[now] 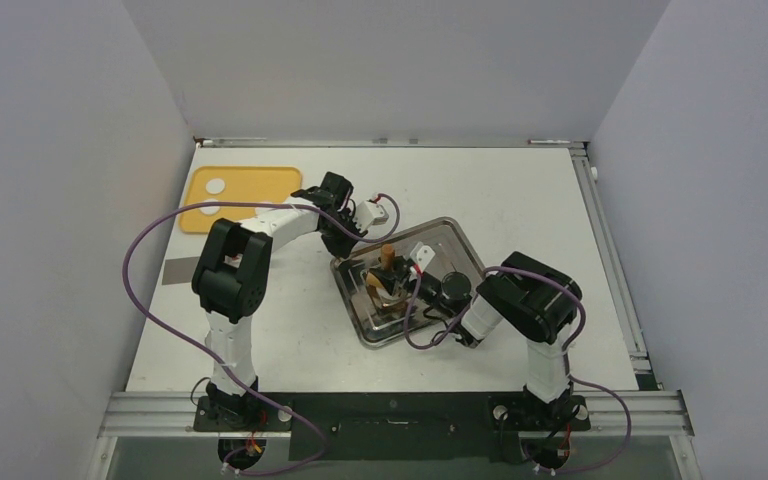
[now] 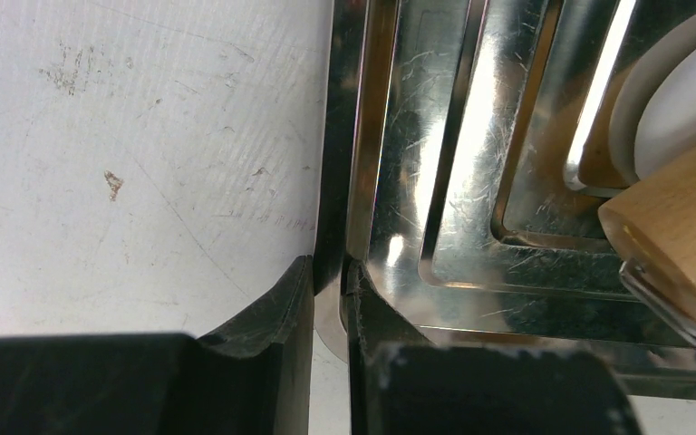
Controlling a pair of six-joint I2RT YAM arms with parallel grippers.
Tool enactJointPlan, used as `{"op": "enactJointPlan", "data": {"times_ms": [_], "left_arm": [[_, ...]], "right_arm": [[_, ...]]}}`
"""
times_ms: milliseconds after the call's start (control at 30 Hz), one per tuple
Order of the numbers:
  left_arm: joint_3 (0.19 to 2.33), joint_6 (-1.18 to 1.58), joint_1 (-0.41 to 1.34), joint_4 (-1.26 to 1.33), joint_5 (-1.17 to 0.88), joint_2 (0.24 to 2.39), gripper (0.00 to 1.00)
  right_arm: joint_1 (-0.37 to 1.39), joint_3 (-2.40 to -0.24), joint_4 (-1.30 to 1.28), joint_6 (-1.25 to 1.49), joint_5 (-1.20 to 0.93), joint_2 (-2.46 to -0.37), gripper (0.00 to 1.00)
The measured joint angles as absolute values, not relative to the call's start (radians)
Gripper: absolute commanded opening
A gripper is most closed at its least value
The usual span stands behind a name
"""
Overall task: Roll out the dumpling wrappers from the dough
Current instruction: Flatten out the dough on the work surface.
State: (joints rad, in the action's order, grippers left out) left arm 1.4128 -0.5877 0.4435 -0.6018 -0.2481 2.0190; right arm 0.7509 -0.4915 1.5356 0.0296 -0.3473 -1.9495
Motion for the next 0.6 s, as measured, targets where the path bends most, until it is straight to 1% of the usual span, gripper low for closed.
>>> {"op": "enactJointPlan", "data": {"times_ms": [233, 467, 600], "left_arm": [[1.414, -0.588, 0.443, -0.603, -0.250, 2.020, 0.00], [1.414, -0.588, 0.443, -0.603, -0.250, 2.020, 0.00], [1.414, -0.588, 0.443, -0.603, -0.250, 2.020, 0.00]], "right_arm": [[0.822, -0.419, 1.560, 0.061, -0.221, -1.939, 0.08], [0.823, -0.411, 1.556, 0.089, -0.190, -1.901, 0.08], [0.833, -0.413, 1.479, 0.071, -0.186, -1.855, 0.08]]}}
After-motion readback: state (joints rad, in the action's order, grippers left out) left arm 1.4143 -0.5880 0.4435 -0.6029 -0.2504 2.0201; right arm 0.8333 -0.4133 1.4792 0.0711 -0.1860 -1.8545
